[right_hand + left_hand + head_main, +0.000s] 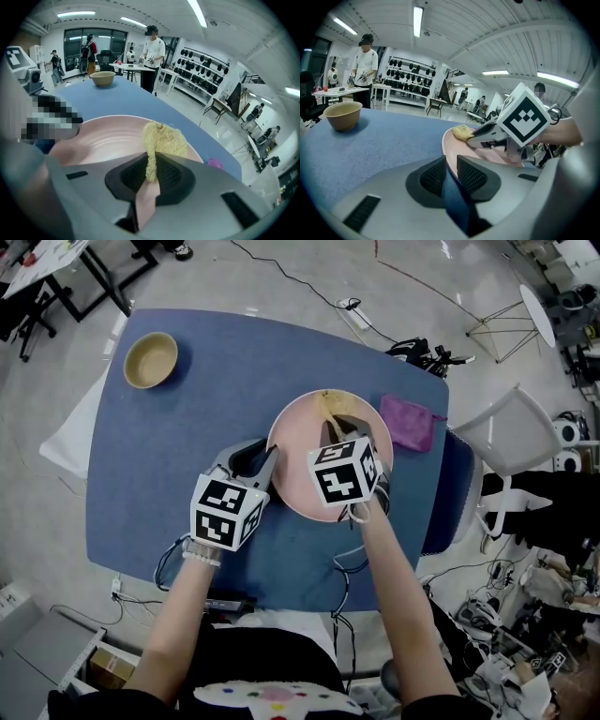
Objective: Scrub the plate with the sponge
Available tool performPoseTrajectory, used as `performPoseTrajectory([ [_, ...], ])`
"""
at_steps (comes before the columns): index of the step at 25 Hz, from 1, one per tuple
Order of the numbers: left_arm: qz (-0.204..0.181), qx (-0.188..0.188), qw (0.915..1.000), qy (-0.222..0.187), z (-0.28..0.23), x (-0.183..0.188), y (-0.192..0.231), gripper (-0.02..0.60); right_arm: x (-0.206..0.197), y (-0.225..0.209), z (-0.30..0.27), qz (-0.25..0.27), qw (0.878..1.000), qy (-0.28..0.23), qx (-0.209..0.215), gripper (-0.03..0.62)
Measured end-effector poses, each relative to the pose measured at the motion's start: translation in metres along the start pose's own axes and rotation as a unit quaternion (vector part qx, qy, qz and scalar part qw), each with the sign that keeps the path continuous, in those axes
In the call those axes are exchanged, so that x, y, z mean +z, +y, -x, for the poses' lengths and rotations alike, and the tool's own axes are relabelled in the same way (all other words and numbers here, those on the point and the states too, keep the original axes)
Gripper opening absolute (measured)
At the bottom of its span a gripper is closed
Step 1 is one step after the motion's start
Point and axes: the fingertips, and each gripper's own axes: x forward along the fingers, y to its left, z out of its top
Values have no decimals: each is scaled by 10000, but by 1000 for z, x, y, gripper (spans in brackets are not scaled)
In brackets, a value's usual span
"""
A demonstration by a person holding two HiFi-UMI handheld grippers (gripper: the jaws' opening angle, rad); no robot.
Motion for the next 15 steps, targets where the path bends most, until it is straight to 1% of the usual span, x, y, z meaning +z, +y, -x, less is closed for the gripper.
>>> performPoseTrajectory([
  [3,9,11,10000,-10,0,1,0,81,5,10,1,85,9998,-100,176,41],
  [7,11,26,10000,3,0,1,1,80,11,28,4,347,9983,-200,428,41],
  [15,26,52,10000,8,-1,0,0,80,11,65,11,878,9914,-293,927,41],
])
